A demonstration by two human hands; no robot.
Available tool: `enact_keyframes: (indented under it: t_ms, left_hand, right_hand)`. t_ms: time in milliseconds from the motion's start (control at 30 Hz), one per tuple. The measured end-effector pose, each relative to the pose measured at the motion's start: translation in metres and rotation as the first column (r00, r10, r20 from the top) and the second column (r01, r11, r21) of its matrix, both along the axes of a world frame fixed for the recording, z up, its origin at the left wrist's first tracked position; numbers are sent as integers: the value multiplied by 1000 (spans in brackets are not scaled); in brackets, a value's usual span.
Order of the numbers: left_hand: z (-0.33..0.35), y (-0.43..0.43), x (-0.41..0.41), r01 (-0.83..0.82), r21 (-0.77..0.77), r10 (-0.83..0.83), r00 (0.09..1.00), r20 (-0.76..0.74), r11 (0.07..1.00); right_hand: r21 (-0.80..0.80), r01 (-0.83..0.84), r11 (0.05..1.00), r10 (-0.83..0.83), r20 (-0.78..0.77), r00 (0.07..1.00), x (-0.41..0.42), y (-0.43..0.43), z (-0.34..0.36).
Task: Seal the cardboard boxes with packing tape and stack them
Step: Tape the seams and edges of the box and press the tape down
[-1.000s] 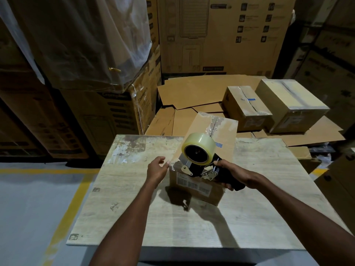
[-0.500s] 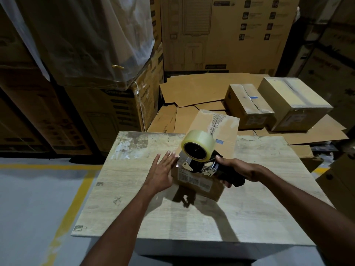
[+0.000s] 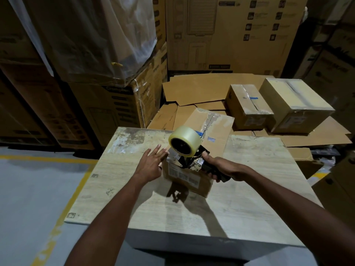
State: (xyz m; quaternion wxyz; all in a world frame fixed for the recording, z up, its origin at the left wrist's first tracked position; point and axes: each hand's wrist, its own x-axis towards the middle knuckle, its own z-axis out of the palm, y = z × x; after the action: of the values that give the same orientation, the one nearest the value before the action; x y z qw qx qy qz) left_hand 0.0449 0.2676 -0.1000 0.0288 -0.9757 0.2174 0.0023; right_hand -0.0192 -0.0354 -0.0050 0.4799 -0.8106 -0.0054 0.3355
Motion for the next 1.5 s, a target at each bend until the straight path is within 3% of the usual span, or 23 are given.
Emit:
enact_keyframes:
  t_ms: [400, 567, 733, 1067, 1233, 1367, 1500]
  left_hand:
    - [-6, -1, 0, -25, 58, 24, 1000, 19, 998]
    - [7, -18, -5, 32, 194, -41, 998, 39, 980]
    - [4, -33, -18, 1, 27, 1, 996, -88, 1000]
    - [11, -31, -16, -67, 7, 67, 988, -141, 998]
    - [16, -38, -16, -114, -106, 100, 987, -125, 988]
    - [26, -64, -15, -329, -260, 284, 938, -196, 908]
    - [22, -82, -11, -432, -261, 394, 900, -187, 863]
  right_hand:
    - [55, 70, 996, -70, -4, 998, -27, -69, -29]
    - [84, 51, 995, -46, -65, 997, -31, -66, -18]
    - [64, 59, 996, -55, -56, 997, -33, -57, -10]
    - [38, 175, 984, -176, 26, 984, -54, -77, -15]
    - [73, 226, 971, -228, 16, 974, -71, -89, -26]
    - [62, 215, 975, -218, 30, 976, -70, -89, -25]
    - [67, 218, 974, -220, 24, 975, -71, -91, -25]
